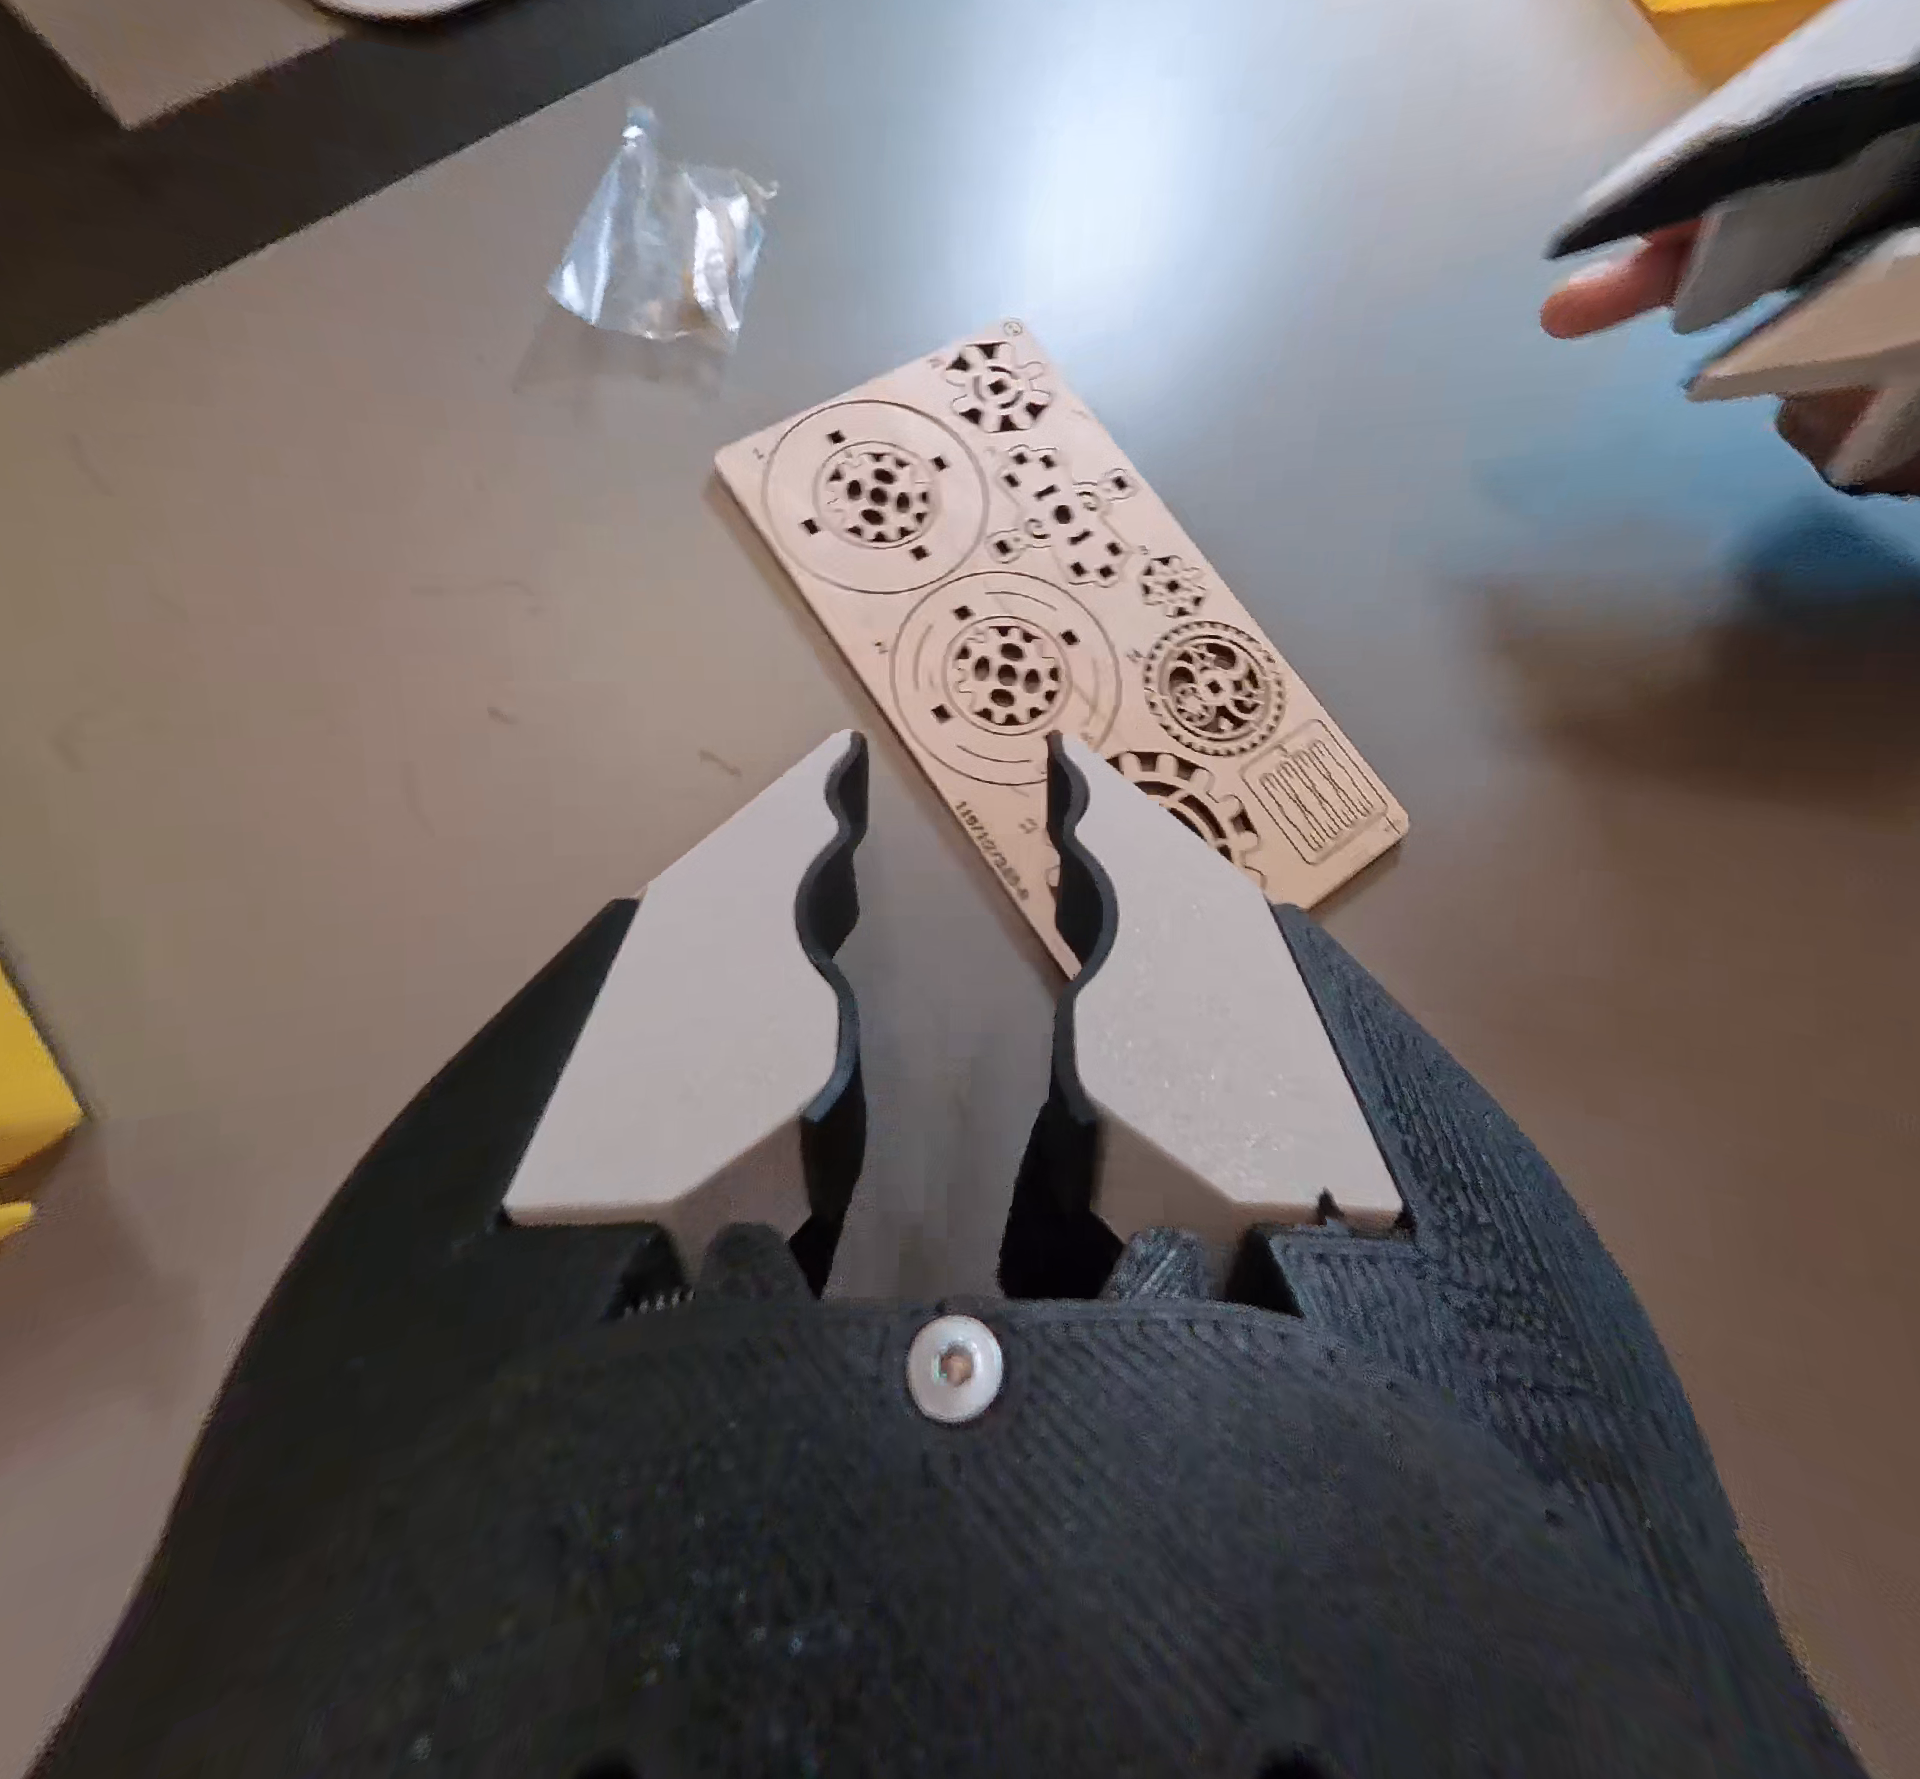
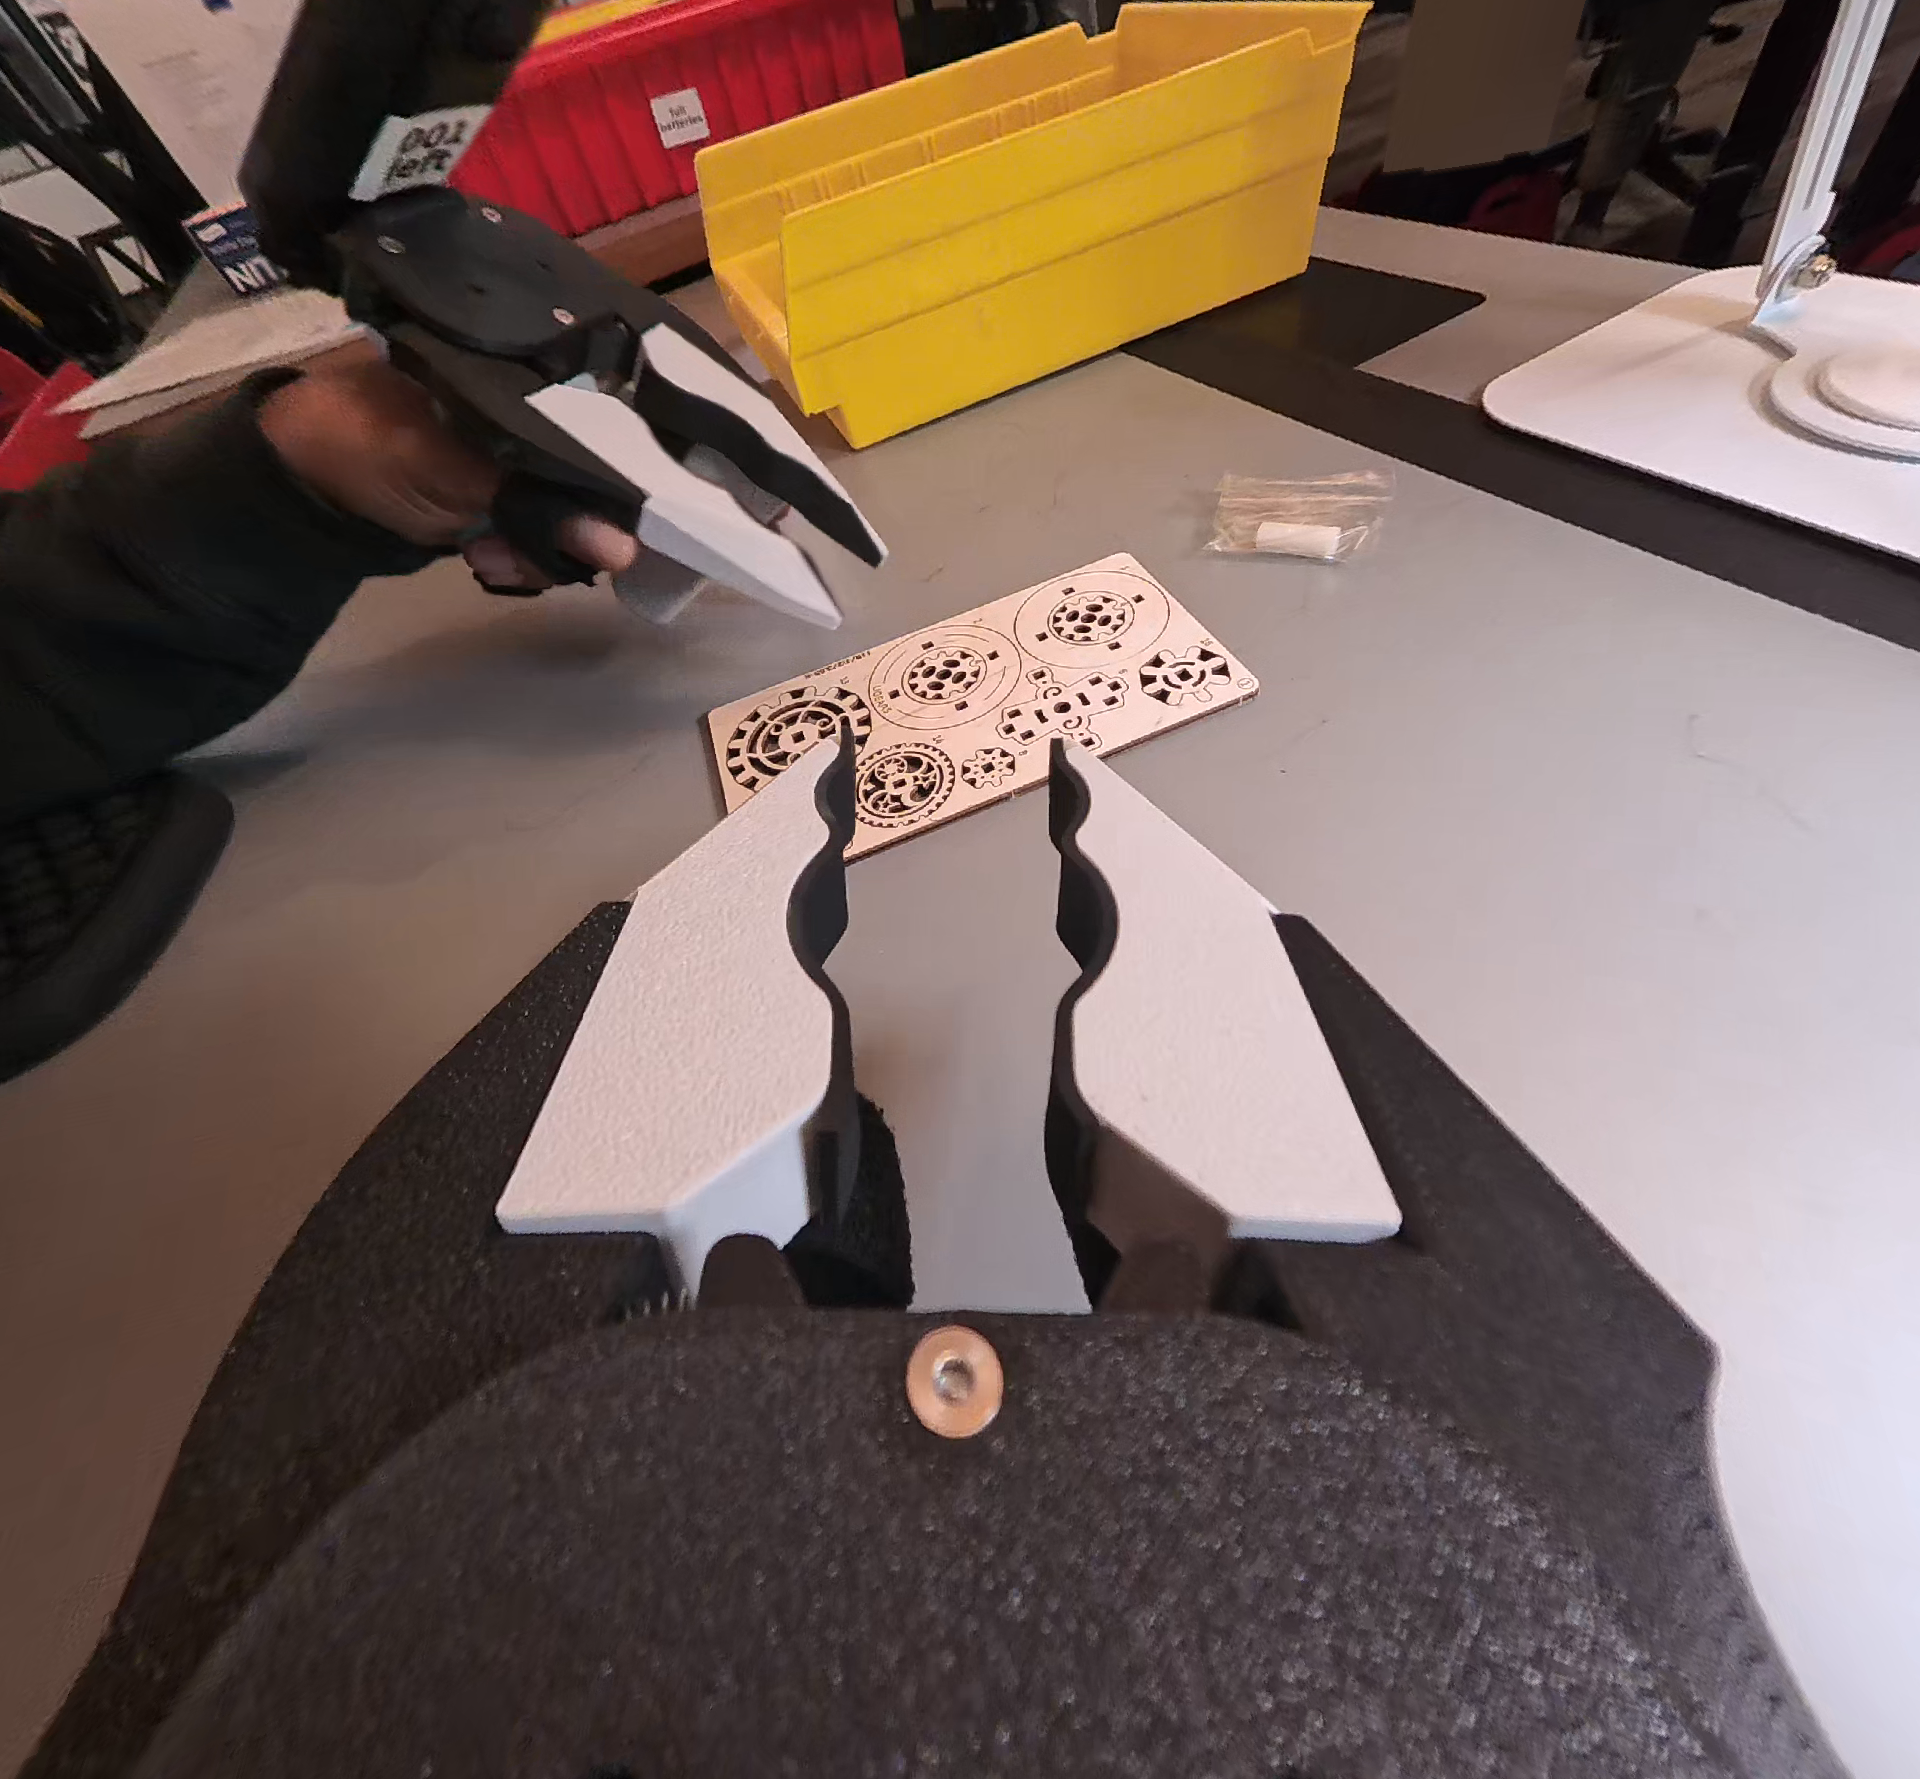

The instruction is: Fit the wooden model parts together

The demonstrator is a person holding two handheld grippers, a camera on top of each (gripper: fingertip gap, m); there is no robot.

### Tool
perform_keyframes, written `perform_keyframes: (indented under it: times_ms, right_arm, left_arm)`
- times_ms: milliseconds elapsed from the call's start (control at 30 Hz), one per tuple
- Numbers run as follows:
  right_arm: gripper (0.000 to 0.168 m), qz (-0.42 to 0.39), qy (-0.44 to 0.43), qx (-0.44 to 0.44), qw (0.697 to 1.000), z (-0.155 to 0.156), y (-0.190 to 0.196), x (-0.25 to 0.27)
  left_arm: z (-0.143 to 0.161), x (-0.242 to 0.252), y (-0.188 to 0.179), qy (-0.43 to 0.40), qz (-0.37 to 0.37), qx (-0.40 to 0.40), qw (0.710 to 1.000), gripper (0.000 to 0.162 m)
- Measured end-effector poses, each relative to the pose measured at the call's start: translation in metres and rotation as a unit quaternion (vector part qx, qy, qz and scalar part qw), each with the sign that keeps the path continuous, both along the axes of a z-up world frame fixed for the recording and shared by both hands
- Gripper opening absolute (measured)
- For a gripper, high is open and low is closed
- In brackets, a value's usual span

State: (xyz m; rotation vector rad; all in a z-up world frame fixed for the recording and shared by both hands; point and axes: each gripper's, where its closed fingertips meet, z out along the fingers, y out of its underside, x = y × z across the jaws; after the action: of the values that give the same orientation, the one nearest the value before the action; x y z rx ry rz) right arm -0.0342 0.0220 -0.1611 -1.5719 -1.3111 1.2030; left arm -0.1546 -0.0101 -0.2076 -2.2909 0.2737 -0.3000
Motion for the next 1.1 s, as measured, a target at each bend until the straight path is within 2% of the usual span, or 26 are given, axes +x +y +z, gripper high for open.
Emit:
perform_keyframes:
  times_ms: [67, 267, 400, 667, 833, 933, 1100]
  right_arm:
    - [0.035, 0.0, 0.0, -0.001, 1.0, 0.0, 0.0, 0.0]
    - [0.035, 0.002, 0.0, 0.002, 1.0, 0.0, 0.001, 0.001]
    - [0.034, 0.006, 0.001, -0.004, 1.0, -0.001, -0.001, 0.001]
    - [0.033, 0.012, 0.001, -0.007, 1.0, -0.001, -0.002, 0.001]
    - [0.032, 0.012, -0.001, -0.006, 1.0, -0.002, -0.001, 0.001]
    - [0.031, 0.009, -0.001, -0.004, 1.0, -0.002, 0.0, 0.002]
    - [0.031, 0.009, -0.005, -0.007, 1.0, -0.005, 0.001, 0.001]
  left_arm:
    - [0.004, 0.012, -0.006, 0.017, -0.052, 0.011, 0.998, 0.05]
    - [-0.009, 0.03, -0.038, 0.113, -0.187, -0.006, 0.976, 0.078]
    - [-0.02, 0.037, -0.044, 0.149, -0.227, -0.009, 0.962, 0.084]
    - [-0.023, 0.042, -0.031, 0.152, -0.222, 0.001, 0.963, 0.052]
    - [-0.024, 0.044, -0.022, 0.183, -0.206, 0.017, 0.961, 0.02]
    - [-0.023, 0.045, -0.021, 0.186, -0.207, 0.021, 0.96, 0.019]
    - [-0.018, 0.04, -0.02, 0.153, -0.189, 0.033, 0.969, 0.028]
